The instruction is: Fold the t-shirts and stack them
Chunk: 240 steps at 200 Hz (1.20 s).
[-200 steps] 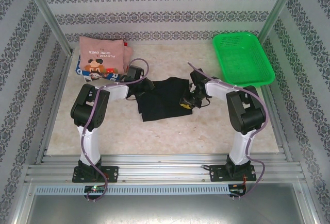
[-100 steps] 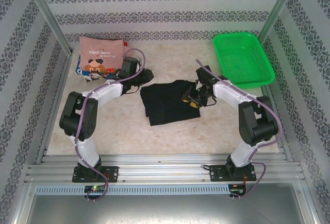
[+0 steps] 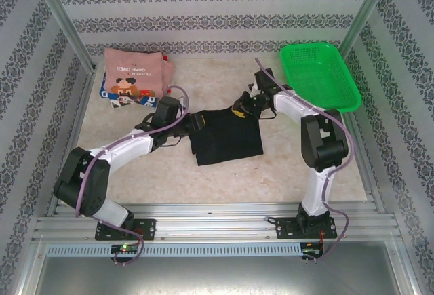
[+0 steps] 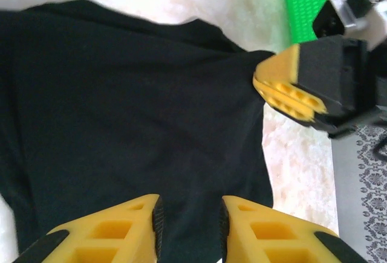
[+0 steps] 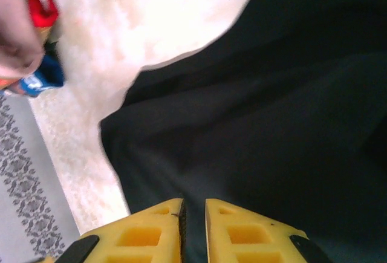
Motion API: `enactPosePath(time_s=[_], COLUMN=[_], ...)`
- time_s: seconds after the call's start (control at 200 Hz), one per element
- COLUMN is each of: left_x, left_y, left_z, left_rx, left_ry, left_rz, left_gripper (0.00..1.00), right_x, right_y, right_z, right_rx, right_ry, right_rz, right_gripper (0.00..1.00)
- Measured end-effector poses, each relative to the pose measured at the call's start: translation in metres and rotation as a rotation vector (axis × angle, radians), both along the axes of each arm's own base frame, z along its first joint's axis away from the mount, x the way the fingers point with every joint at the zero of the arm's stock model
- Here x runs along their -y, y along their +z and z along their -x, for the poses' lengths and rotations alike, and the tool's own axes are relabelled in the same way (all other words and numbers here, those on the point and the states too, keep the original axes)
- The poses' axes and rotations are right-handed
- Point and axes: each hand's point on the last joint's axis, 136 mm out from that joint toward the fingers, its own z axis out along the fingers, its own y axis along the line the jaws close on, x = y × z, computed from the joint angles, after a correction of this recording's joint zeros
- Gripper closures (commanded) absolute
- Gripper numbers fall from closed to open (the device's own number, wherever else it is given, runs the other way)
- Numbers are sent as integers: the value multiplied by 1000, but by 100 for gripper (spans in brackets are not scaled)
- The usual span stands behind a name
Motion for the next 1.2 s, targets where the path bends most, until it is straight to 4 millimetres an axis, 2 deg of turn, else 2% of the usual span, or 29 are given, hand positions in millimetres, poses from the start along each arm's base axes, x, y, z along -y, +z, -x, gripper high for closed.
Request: enactPosePath(time_s=[0.115,0.28,0.465,0.55,0.63,0.729,0.804,0.924,1.059,1.129,1.199], left_x=[-7,-19,-33,-39,-43,-45,-45,-43,-34,-29,-29], left_y=[-6,-15,-23,-27,-32,-44,-58,-83,-95,-97,-99], left_z=[16,37,47,49,49,46,44,42,32,25,23], left_rx=[-11,-22,-22,-29,-40,-64,-94,-151,-168,-166,-182], left_ry=[5,13,58,83,109,126,136,140,128,126,130], left_rz=[0,-9,-39,-54,-64,-84,-98,-125,-137,-138,-145], left_gripper=[67,61,42,34,32,30,27,26,26,27,27], right_x=[16,36,49,48,47,47,49,59,73,77,77], right_y=[-21,-32,-58,-54,-45,-26,-2,69,156,183,192], right_z=[-17,-41,-55,-61,-68,-71,-66,-56,-23,-2,19], right_rx=[-20,-10,-55,-49,-28,17,54,196,394,457,480], right_ry=[-55,-129,-181,-178,-170,-153,-136,-107,-81,-70,-54], right_rz=[-19,-73,-133,-160,-161,-157,-141,-118,-107,-104,-103], right_gripper=[81,79,78,75,71,62,57,43,38,37,37])
